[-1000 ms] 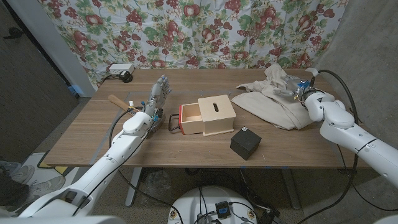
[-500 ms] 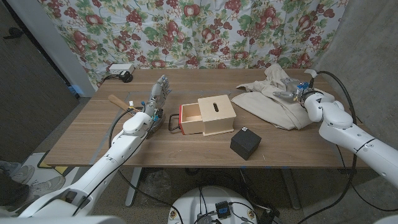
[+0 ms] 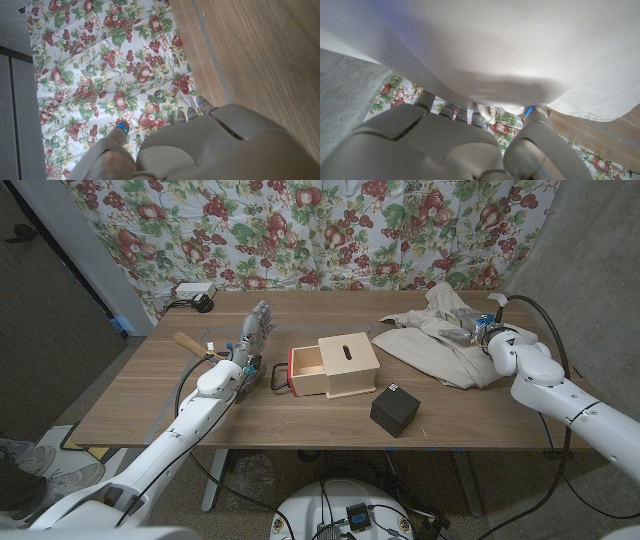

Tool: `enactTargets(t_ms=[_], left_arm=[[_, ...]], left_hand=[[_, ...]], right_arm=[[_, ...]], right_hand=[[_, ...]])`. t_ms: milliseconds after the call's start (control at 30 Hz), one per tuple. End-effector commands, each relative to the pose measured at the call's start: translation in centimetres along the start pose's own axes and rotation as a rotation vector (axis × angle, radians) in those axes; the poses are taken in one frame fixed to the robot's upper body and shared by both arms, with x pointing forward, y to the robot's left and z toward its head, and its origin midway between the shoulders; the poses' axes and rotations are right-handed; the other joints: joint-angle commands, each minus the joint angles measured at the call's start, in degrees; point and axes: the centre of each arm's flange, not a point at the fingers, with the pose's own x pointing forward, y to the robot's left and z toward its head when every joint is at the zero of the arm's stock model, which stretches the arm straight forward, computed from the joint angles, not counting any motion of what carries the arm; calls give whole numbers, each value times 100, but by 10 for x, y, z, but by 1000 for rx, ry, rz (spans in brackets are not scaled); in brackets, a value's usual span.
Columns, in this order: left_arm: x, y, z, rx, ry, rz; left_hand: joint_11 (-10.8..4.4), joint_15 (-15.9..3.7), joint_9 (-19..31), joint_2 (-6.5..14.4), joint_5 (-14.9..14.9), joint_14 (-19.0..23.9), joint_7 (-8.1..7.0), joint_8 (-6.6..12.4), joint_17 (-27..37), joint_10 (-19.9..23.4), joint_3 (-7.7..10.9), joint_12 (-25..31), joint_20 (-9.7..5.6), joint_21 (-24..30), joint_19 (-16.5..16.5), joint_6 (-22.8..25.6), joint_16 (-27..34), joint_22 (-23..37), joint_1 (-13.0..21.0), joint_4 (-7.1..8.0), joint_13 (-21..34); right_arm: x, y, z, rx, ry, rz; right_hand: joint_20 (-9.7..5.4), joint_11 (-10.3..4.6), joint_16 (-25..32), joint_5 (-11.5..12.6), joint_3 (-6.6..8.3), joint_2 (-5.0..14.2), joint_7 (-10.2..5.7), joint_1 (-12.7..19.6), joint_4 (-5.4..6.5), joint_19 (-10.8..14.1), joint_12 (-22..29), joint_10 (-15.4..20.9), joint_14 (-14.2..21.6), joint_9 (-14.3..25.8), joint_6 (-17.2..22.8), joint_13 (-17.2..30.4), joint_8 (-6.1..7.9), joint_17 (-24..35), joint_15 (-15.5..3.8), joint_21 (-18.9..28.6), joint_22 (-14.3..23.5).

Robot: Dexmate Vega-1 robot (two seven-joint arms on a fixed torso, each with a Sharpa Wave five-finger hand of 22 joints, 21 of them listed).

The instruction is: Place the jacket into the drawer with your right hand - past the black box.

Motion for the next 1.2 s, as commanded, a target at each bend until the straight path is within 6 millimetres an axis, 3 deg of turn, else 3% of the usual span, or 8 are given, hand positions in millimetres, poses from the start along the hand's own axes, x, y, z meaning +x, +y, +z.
enactTargets(t_ms=[33,1033,1200], left_arm=[[0,2,1,4,0,2],[1,0,-2,2,7,0],[1,-1,0,6,4,-4]], left_hand=[[28,25,24,724,-5,-744,-15,20,11,-786,49,3,54,-2,-162,-752,11,19,10,1,32],[43,20,24,727,-5,-743,-15,19,11,-784,53,3,73,-10,-151,-749,10,20,11,1,32],[32,23,24,727,-5,-741,-18,18,11,-787,54,2,77,-12,-151,-752,11,20,11,1,32]], right_arm=[[4,4,1,1,1,15],[11,19,-3,1,16,62],[11,21,-4,5,19,70]], right_hand=[[4,20,25,25,12,-50,12,11,-52,62,30,-5,32,18,-46,12,5,5,14,36,26],[3,11,34,48,-5,-35,12,40,-92,191,33,-20,59,20,-64,11,21,5,5,78,31],[1,10,51,55,-8,-23,-75,54,-105,245,41,-7,104,20,-10,11,46,5,-2,94,34]])
